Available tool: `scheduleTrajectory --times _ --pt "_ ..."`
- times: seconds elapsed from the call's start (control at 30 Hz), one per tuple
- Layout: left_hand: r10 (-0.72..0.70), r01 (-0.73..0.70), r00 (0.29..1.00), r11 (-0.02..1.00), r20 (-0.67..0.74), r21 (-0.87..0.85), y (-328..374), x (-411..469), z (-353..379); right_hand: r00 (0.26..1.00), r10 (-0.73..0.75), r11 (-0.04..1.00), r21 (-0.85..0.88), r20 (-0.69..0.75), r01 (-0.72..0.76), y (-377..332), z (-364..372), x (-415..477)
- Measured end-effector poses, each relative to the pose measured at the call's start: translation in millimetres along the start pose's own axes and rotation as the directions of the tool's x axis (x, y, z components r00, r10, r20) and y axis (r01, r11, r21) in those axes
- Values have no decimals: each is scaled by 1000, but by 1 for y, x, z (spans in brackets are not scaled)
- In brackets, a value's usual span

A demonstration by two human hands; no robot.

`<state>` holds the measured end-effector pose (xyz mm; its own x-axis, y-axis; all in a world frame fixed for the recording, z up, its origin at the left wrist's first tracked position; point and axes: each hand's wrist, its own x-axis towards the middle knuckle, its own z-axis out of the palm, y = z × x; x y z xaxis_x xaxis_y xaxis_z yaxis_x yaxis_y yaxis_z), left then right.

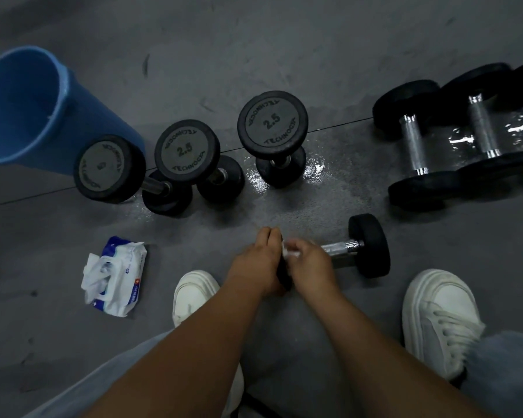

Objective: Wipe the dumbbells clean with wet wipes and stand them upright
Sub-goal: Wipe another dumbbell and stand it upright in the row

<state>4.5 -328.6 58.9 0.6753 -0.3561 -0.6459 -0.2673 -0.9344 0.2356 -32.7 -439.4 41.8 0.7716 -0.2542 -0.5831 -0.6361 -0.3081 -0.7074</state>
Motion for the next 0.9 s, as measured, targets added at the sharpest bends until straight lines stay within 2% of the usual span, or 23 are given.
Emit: scheduleTrajectory --times 0.07,0.1,0.13,0.23,0.43,0.47,0.53,0.6,0.63,0.7,0.73,0.77,0.83,0.9 --pt "-1 1 1000 1000 -3 -4 0 -1 0 995 26 983 -184 93 -9 3 3 -10" --pt "-5 5 1000 1000 -8 -11 0 0 1 995 37 972 -234 95 -14 2 3 -13" --pt "-7 6 1000 1000 -16 -17 -1 0 2 998 20 973 -229 53 -7 -1 2 -12" --pt "-3 2 1000 999 -28 -36 -2 2 4 991 -72 995 -76 -112 64 -15 3 -3" --pt "-6 5 1000 1000 -27 -31 -1 0 1 995 58 967 -251 76 -37 -28 2 -12" --pt "-13 13 1000 999 -8 -32 -1 1 0 997 54 978 -205 54 -42 -32 0 -7" --pt "-21 21 1000 999 15 -36 -1 2 -3 996 80 997 11 35 -80 -32 0 1" --pt "-8 8 1000 1000 9 -20 1 1 -3 988 151 977 149 44 -156 -21 -1 -3" --pt "-2 3 1000 1000 7 -10 1 0 -4 982 184 975 123 40 -188 -11 0 -7" --pt "-4 4 1000 1000 2 2 1 -1 -2 975 216 974 -82 59 -211 5 2 -15" --pt "-8 8 1000 1000 2 -3 1 -1 -1 977 202 968 -163 60 -190 5 1 -18" --pt "-7 7 1000 1000 -2 -10 0 0 0 986 157 974 -169 45 -148 0 0 -16" --pt "-2 1 1000 1000 -18 -26 -2 3 1 999 26 996 -87 -44 -29 -15 -3 -9" --pt "0 -1 1000 1000 -25 -31 -2 3 3 997 -7 997 -80 -78 1 -20 -2 -3"
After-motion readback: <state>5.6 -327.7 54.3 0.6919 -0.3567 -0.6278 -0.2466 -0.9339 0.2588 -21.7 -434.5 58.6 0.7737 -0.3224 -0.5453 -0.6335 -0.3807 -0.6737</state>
